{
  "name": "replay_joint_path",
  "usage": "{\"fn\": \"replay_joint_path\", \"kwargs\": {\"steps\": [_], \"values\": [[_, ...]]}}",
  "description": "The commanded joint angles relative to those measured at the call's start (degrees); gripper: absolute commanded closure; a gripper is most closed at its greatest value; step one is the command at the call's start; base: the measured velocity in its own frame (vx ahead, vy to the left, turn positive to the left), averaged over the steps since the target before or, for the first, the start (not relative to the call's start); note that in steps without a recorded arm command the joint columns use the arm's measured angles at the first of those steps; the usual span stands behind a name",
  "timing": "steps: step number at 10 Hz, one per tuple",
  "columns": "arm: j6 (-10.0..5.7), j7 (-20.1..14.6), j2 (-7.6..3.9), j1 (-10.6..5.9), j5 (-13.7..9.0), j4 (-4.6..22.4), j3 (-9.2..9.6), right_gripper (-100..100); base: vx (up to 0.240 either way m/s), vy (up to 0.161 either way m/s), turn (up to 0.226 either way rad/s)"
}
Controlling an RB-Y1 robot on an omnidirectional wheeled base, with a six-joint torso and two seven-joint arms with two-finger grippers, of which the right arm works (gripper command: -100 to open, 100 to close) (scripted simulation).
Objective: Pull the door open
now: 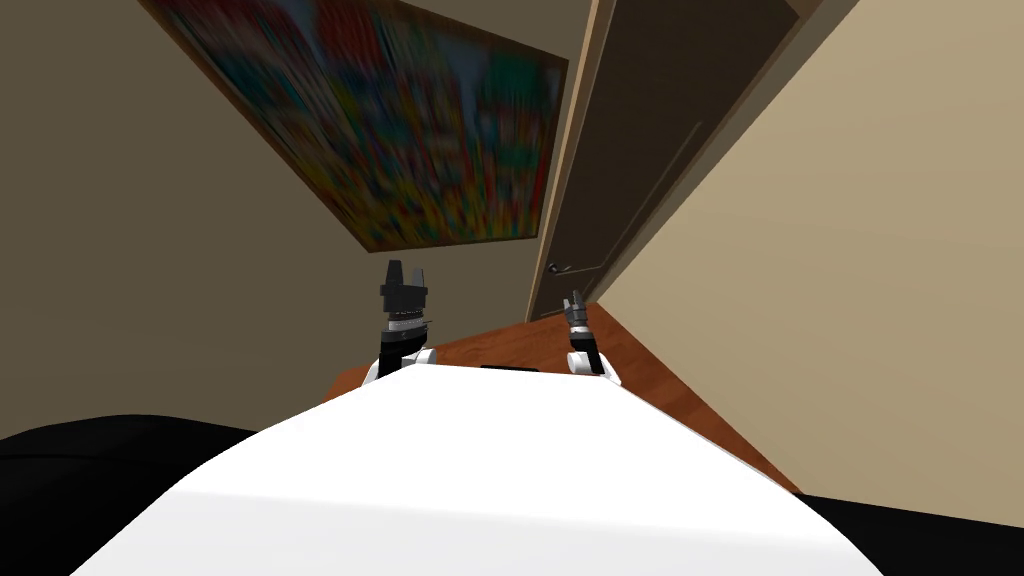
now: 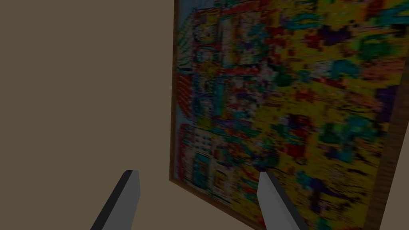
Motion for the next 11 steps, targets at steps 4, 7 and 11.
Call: {"fn": "replay_joint_path", "kwargs": {"steps": [4,7,11], "values": [[-0.89,-1.09,-2.06,-2.04,-0.86,6.10,1.26,-100,0.080,-0.079,0.099],[-1.59,-1.75,-3.32,-3.41,-1.39,10.14,2.07,-100,0.066,-0.094,0.103],[-2.47,-2.59,-4.88,-5.14,-2.05,15.24,3.10,-100,0.066,-0.088,0.097]]}}
